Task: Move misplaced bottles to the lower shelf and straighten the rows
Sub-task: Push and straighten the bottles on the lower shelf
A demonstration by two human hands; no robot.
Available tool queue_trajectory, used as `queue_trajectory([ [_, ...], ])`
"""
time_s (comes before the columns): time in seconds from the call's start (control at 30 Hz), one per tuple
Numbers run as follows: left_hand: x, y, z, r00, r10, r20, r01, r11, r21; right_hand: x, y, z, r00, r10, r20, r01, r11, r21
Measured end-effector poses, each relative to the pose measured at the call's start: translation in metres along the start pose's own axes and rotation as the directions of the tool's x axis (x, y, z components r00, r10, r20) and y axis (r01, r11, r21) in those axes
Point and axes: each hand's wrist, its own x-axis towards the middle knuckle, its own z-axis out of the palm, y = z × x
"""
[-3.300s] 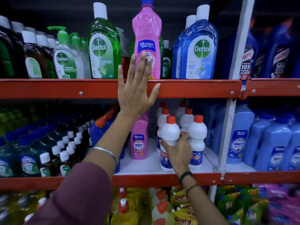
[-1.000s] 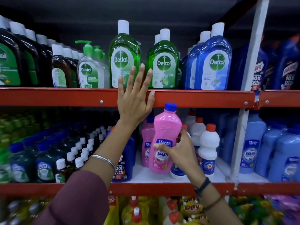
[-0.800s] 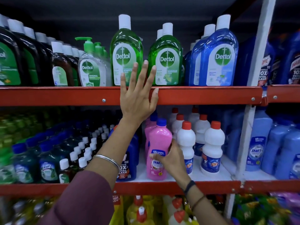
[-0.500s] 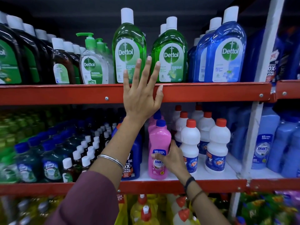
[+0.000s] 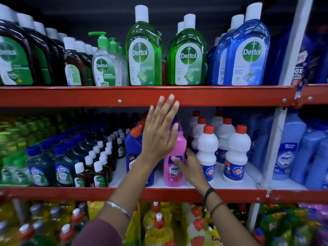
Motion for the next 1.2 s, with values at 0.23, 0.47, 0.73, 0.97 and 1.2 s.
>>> queue_trajectory([
  [0.23,-0.101,0.035,0.019,0.823,-0.506,0.256,0.567,0.718,-0.403,-0.041,0.006,-0.003,0.994,0.110,0.031,-0.114,0.954,0.279],
  [0.47,-0.129,0.045,0.029,0.476,-0.739,0.476,0.863,0.289,-0.414,-0.048,0.017,0.005,0.981,0.189,0.047,-0.192,0.902,0.387],
  [0.73,-0.129,0.033,0.030,0.443,-0.727,0.525,0.866,0.195,-0.461,-0.050,0.020,0.006,0.989,0.148,0.028,-0.147,0.906,0.397],
  [0.97,-0.127,0.035,0.028,0.438,-0.729,0.525,0.870,0.197,-0.452,-0.052,0.019,0.006,0.989,0.147,0.008,-0.139,0.915,0.378],
  [1.2,-0.133,0.071,0.034,0.651,-0.713,0.260,0.740,0.519,-0.429,-0.076,0.009,-0.015,0.917,0.041,-0.397,0.064,0.967,0.248],
])
